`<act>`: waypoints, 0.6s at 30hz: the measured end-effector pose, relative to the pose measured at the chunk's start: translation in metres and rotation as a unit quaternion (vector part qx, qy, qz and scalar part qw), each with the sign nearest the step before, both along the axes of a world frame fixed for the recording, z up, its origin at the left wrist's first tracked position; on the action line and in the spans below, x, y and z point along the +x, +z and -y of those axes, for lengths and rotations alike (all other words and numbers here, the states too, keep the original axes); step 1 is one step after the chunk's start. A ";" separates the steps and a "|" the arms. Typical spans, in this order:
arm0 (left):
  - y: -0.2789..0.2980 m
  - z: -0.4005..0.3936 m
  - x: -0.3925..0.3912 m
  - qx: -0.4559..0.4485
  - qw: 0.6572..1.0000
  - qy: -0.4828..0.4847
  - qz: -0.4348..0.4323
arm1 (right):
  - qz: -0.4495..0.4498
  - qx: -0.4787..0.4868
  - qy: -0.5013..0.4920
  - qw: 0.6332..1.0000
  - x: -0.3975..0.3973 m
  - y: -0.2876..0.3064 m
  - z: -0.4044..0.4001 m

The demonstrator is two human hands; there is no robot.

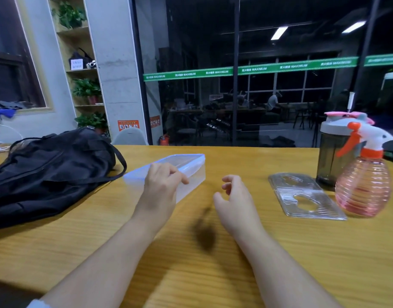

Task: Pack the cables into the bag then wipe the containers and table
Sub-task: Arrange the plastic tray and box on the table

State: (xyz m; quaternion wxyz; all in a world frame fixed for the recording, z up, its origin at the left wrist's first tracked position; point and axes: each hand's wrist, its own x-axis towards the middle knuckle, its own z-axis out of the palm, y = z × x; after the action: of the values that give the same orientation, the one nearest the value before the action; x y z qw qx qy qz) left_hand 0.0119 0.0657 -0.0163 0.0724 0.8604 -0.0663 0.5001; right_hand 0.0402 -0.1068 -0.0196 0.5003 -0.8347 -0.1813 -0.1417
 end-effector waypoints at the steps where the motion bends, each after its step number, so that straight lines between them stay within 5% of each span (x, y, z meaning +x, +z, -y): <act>1: -0.002 -0.001 0.001 0.007 1.000 -0.013 -0.020 | -0.002 -0.001 0.001 1.000 0.000 0.000 0.000; 6: -0.003 0.000 -0.001 0.016 0.994 -0.070 -0.084 | -0.006 0.003 0.008 1.000 0.000 0.000 0.001; 10: 0.007 -0.001 -0.006 -0.136 0.990 -0.009 -0.020 | -0.009 0.004 0.011 1.000 0.000 0.000 0.001; 14: 0.008 -0.008 -0.006 -0.346 0.920 0.159 -0.087 | -0.015 0.004 0.011 1.000 0.000 -0.001 -0.001; 18: 0.009 -0.010 -0.006 -0.492 0.849 0.076 -0.178 | -0.022 -0.006 0.007 1.000 -0.001 0.000 0.000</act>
State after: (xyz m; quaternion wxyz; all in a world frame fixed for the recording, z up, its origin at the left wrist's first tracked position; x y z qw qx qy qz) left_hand 0.0057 0.0754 -0.0077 0.4582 0.7890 0.2678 0.3094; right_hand 0.0396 -0.1063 -0.0198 0.5001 -0.8392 -0.1774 -0.1188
